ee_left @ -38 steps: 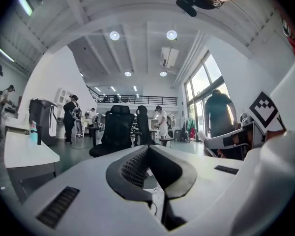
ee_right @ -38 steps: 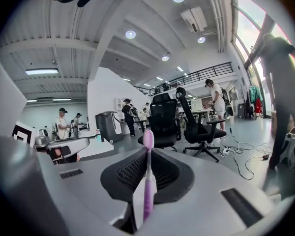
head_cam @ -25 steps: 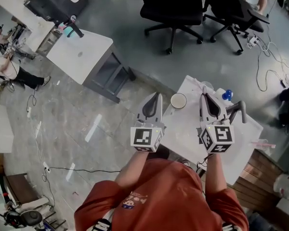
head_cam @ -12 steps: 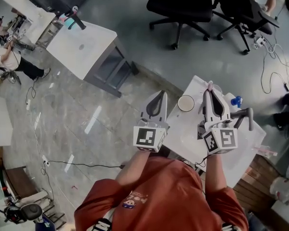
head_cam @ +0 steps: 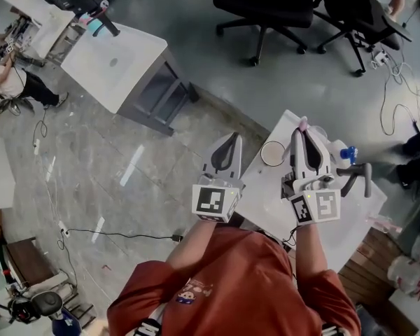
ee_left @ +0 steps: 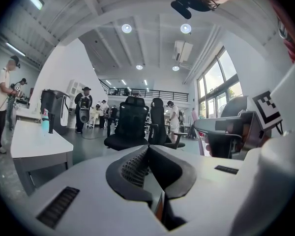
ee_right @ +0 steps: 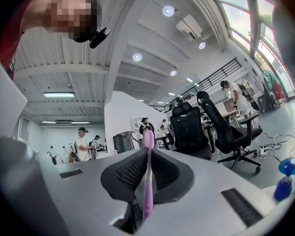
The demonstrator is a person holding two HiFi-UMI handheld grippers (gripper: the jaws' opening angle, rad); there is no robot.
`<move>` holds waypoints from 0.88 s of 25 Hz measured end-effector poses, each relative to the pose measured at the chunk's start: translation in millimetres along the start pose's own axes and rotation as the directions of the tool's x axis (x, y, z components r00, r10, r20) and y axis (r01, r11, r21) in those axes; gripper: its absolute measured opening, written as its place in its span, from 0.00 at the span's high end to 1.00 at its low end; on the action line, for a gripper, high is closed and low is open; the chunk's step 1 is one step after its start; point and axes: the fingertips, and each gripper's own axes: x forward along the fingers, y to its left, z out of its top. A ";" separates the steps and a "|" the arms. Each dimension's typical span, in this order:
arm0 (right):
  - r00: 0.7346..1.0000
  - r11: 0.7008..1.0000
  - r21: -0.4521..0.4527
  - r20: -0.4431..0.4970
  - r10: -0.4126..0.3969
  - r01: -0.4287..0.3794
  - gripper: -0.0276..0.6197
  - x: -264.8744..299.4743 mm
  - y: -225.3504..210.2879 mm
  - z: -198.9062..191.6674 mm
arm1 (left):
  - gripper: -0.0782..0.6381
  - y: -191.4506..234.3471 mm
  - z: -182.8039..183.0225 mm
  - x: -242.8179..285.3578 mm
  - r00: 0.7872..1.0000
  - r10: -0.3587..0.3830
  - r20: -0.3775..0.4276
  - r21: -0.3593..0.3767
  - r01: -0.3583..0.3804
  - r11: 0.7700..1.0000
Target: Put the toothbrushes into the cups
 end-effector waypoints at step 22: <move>0.990 0.997 0.043 -0.130 -0.053 0.059 0.90 17.6 -10.2 -86.1 | 0.87 31.2 -59.2 21.0 0.996 -0.022 -0.089 -0.052 0.017 0.999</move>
